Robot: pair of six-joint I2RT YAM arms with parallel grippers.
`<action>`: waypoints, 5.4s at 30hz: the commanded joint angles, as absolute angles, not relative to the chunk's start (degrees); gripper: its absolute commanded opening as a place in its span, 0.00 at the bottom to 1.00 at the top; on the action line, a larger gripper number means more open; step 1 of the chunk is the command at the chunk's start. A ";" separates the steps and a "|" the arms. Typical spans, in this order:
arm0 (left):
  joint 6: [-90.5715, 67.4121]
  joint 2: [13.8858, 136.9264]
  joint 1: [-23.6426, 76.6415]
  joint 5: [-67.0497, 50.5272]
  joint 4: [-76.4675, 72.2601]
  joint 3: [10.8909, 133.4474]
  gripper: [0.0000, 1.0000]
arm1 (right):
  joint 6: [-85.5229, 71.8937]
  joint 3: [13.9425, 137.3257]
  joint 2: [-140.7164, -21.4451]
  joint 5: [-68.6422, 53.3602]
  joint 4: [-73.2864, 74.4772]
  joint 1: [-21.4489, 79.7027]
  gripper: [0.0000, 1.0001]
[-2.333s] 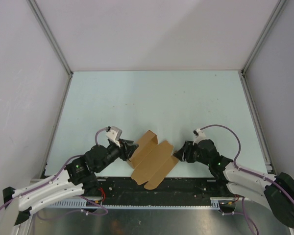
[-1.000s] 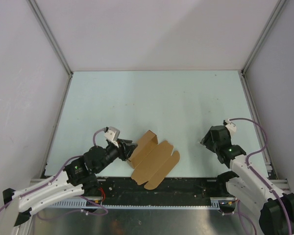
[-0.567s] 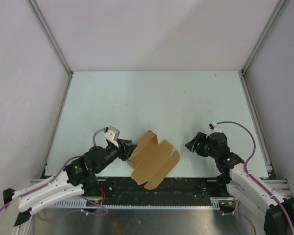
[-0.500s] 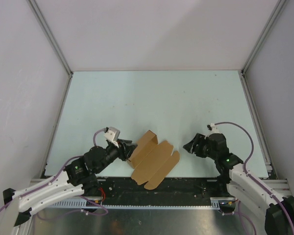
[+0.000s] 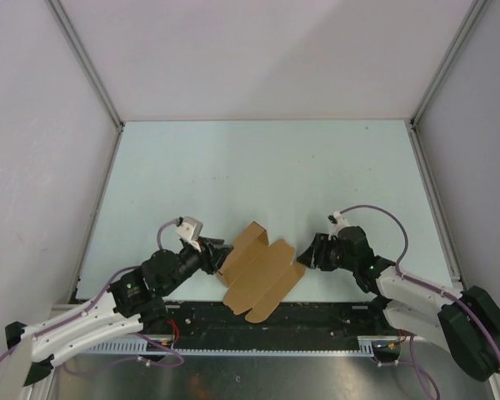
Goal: Fold the paper box
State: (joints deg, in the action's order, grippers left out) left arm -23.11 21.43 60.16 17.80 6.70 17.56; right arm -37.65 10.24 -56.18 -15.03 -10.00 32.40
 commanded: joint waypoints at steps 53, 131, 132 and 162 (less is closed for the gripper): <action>-24.17 19.95 60.38 17.75 6.06 17.93 0.44 | -44.02 4.05 -62.76 -21.54 -29.52 32.78 0.00; -53.63 37.15 60.65 32.00 -17.56 1.50 0.73 | -52.31 7.04 -28.01 17.48 8.64 37.91 0.69; -53.09 38.31 59.77 31.21 -20.01 1.41 0.73 | -50.29 6.77 -29.17 13.92 4.96 32.14 0.68; -50.18 68.11 54.76 20.39 -41.31 6.15 0.58 | -45.79 5.71 -48.60 -5.36 -14.50 22.85 0.48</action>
